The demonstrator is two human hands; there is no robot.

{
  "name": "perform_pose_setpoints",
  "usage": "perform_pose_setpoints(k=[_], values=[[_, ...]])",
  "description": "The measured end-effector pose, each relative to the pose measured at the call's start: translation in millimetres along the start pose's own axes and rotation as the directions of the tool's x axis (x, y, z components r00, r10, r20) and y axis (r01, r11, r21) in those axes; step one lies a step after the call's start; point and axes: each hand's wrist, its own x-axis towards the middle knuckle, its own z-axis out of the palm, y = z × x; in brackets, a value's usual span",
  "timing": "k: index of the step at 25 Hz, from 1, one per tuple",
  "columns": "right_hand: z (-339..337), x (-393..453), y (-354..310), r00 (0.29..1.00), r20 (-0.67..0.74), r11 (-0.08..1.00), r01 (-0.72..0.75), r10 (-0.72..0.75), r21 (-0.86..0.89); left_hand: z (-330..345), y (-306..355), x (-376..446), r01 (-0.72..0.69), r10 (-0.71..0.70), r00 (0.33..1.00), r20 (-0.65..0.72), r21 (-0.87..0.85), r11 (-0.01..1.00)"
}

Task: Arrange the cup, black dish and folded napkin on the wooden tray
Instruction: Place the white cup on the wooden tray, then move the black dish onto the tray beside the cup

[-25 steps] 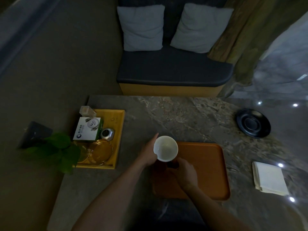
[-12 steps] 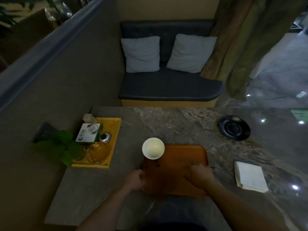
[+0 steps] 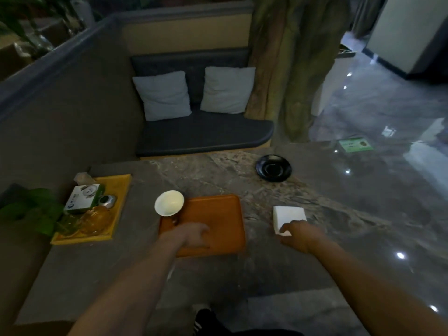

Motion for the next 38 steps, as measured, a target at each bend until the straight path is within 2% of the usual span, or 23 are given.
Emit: perform_pose_setpoints(k=[3,9,16,20,23,29,33,38], values=[[-1,-18,31,1.0,-0.009,1.0,-0.008,0.008,0.025,-3,37,4,-0.046,0.047,0.998,-0.042,0.032,0.998],[-1,-27,70,0.999,-0.011,0.997,-0.043,0.044,0.071,-3,82,23,-0.098,0.099,0.995,-0.007,0.081,0.992],[-14,5,93,0.996,-0.058,0.996,-0.066,0.07,0.065,-25,99,69,-0.167,0.165,0.986,0.026,0.196,0.966],[-22,35,99,0.999,0.005,0.999,-0.051,0.051,0.002,-45,98,104,-0.193,0.199,0.98,0.012,0.308,0.932],[-26,59,104,0.996,0.056,0.996,-0.067,0.07,-0.064,-60,91,132,-0.19,0.184,0.982,0.051,0.358,0.914],[-44,103,117,0.994,0.073,0.992,-0.071,0.079,-0.103,-85,82,174,-0.145,0.124,0.989,0.083,0.329,0.933],[-59,141,132,0.994,0.105,0.997,-0.022,0.03,-0.074,-98,83,202,-0.11,0.092,0.992,0.081,0.257,0.96],[-80,183,152,0.998,0.058,0.997,0.006,-0.001,-0.083,-117,96,231,-0.04,0.03,0.998,0.058,0.172,0.984]])
